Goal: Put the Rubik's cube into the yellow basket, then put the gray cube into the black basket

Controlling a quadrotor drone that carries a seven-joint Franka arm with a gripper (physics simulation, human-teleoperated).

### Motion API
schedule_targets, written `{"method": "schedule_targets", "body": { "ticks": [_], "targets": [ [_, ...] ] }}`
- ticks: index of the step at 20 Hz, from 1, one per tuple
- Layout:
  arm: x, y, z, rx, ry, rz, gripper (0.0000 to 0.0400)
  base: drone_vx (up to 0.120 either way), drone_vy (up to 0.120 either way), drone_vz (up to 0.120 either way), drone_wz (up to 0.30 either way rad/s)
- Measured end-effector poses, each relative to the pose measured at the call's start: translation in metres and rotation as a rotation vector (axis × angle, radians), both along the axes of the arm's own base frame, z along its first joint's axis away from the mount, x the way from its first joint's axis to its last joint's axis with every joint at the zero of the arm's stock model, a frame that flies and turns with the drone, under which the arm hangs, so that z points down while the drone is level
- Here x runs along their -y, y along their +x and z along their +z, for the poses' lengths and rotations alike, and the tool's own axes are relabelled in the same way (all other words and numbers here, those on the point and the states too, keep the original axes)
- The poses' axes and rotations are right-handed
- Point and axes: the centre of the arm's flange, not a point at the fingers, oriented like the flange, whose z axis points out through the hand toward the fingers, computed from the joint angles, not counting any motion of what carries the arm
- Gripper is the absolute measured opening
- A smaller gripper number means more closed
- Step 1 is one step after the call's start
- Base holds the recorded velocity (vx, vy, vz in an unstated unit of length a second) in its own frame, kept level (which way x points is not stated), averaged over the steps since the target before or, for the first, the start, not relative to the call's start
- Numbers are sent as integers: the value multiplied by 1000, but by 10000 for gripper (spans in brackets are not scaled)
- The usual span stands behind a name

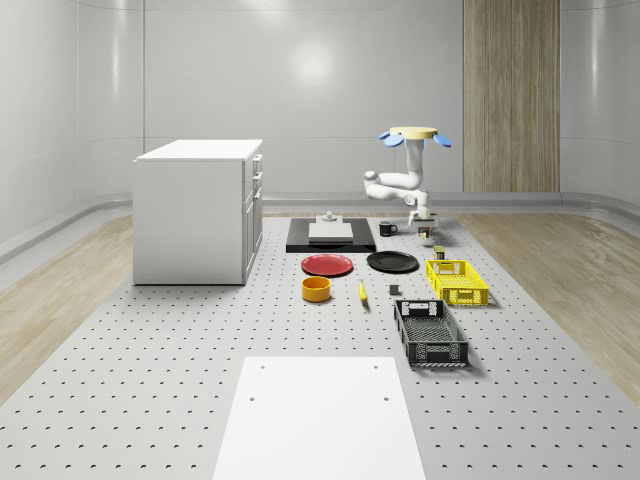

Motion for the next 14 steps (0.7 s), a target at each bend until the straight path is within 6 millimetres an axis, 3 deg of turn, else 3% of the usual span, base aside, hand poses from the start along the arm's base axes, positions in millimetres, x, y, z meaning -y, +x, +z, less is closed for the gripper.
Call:
{"method": "schedule_targets", "body": {
  "ticks": [8,10,14],
  "targets": [
    [0,0,-6,0,0,4,288,0,0,120,0],
    [0,0,-7,0,0,2,288,120,0,100,0],
    [0,0,-7,0,1,-2,288,120,0,0,0]
  ]
}}
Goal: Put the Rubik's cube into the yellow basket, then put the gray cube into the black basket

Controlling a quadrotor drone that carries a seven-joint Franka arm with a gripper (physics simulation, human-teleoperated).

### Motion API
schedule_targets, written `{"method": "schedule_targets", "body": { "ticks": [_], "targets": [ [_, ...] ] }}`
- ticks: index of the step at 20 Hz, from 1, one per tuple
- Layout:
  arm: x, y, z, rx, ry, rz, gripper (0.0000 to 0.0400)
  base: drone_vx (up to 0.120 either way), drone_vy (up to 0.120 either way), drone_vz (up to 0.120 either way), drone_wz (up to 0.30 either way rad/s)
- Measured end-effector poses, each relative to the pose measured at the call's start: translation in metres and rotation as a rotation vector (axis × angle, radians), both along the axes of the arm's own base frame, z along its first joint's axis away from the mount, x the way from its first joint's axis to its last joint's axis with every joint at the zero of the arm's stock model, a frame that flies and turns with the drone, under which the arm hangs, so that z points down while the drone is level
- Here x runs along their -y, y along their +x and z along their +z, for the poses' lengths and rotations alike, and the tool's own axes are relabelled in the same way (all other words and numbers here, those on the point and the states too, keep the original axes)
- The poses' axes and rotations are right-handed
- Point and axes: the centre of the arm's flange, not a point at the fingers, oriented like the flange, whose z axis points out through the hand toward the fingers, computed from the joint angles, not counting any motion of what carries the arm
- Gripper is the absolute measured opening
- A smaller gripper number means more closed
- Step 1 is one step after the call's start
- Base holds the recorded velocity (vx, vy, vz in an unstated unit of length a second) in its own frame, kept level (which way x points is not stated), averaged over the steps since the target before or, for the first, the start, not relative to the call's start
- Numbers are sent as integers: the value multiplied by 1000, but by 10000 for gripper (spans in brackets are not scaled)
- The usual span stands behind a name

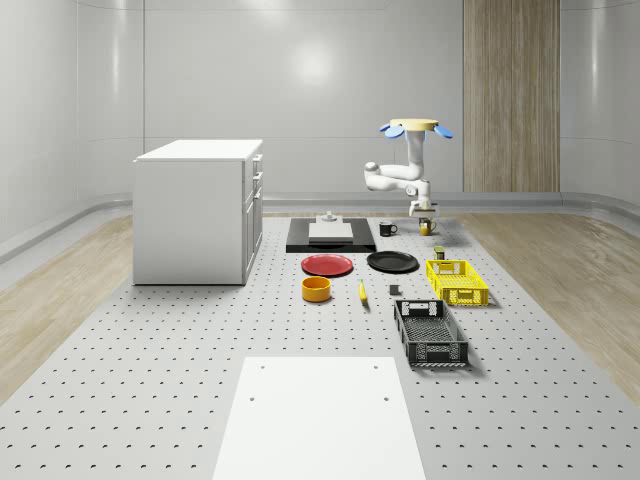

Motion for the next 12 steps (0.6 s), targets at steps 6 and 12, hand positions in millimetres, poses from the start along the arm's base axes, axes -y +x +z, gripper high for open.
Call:
{"method": "schedule_targets", "body": {
  "ticks": [6,12],
  "targets": [
    [0,0,0,0,0,-3,288,120,0,0,0],
    [0,0,0,0,0,-4,288,120,40,0,0]
  ]
}}
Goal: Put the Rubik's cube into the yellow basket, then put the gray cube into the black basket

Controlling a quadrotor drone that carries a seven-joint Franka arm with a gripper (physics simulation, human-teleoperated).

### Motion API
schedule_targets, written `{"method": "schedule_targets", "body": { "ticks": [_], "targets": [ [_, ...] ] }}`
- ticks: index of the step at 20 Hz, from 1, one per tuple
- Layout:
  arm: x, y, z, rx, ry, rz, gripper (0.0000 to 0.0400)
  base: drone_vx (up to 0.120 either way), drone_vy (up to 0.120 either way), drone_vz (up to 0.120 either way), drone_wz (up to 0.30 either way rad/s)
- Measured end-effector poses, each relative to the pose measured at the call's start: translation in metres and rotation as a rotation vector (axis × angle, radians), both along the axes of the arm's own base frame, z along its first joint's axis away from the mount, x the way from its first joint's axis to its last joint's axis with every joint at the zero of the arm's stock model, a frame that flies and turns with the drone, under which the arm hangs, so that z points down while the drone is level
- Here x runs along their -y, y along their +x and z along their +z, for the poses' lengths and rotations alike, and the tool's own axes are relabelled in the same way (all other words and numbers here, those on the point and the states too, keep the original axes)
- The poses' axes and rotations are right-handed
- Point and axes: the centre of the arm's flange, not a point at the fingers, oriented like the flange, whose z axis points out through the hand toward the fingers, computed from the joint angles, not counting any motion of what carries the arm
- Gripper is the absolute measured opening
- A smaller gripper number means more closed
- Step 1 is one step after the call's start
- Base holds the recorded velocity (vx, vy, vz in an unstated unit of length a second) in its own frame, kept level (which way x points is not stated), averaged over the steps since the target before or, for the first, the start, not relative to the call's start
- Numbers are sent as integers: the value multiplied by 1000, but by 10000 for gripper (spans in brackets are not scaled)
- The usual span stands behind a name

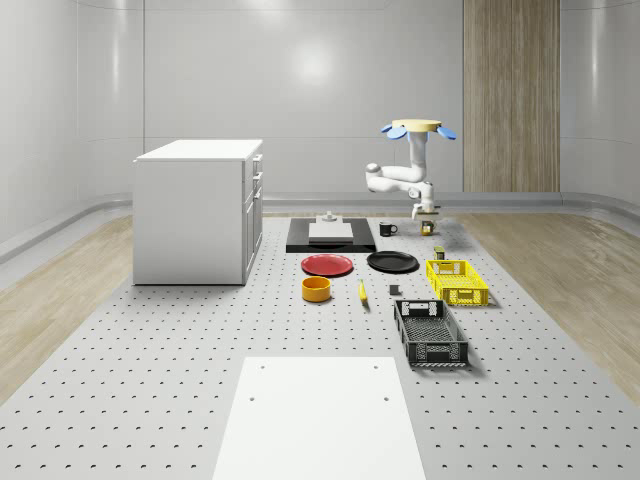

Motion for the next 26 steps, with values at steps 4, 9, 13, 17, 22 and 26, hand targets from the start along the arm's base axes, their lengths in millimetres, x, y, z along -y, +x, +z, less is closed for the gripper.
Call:
{"method": "schedule_targets", "body": {
  "ticks": [4,9,13,17,22,26],
  "targets": [
    [0,0,0,0,0,0,288,120,120,0,0],
    [0,0,0,0,0,0,288,120,0,0,0],
    [0,0,0,0,0,0,288,120,0,0,0],
    [0,0,0,0,0,0,288,120,0,0,0],
    [0,0,0,0,0,0,288,120,0,0,0],
    [0,0,0,0,0,0,288,120,0,0,0]
  ]
}}
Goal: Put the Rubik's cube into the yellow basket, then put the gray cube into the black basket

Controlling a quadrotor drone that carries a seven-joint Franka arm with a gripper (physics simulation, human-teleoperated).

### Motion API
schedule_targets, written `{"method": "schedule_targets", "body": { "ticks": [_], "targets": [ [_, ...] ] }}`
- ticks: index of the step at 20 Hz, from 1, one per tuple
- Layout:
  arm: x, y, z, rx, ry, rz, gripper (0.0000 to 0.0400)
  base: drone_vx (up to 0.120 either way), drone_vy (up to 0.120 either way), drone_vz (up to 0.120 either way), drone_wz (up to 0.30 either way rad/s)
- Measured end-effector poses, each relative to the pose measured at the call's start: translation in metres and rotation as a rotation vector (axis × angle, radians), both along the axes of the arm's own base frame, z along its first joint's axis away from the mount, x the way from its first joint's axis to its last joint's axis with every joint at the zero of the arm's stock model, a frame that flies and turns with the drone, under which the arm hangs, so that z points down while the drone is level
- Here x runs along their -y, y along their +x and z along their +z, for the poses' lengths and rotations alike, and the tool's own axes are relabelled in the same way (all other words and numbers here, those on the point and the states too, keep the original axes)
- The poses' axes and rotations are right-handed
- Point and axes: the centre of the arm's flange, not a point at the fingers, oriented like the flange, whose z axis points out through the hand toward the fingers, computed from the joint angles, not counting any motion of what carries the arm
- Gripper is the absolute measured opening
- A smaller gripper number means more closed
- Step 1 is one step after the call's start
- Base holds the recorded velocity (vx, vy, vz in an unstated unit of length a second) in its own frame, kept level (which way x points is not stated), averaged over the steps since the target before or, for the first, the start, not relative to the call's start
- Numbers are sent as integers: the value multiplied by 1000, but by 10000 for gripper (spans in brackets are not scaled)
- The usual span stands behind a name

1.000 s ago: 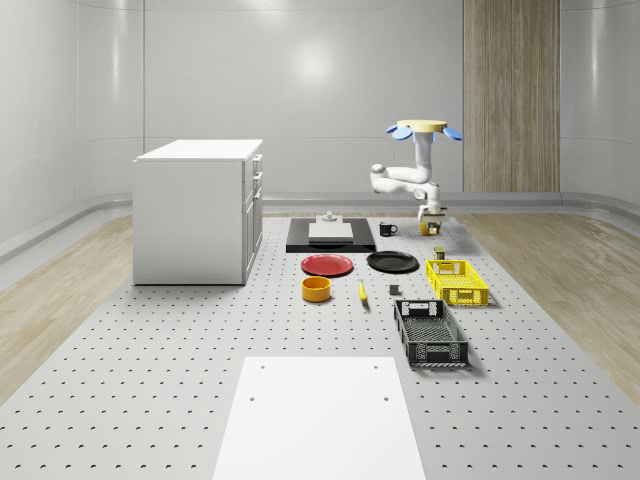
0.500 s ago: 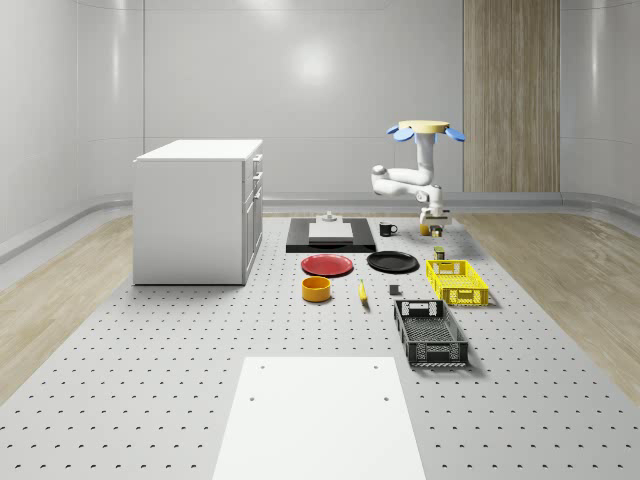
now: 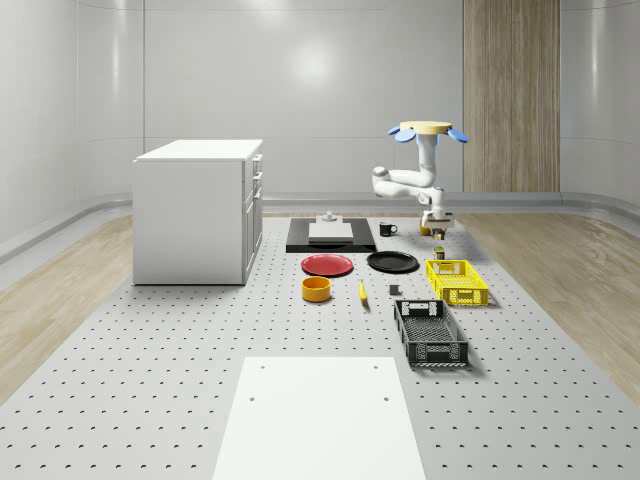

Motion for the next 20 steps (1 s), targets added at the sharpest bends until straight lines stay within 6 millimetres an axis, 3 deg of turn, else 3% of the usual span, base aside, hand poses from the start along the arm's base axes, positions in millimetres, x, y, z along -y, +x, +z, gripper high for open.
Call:
{"method": "schedule_targets", "body": {
  "ticks": [17,20],
  "targets": [
    [0,0,0,0,0,0,288,120,0,0,0],
    [0,0,0,0,0,0,288,120,0,-107,0]
  ]
}}
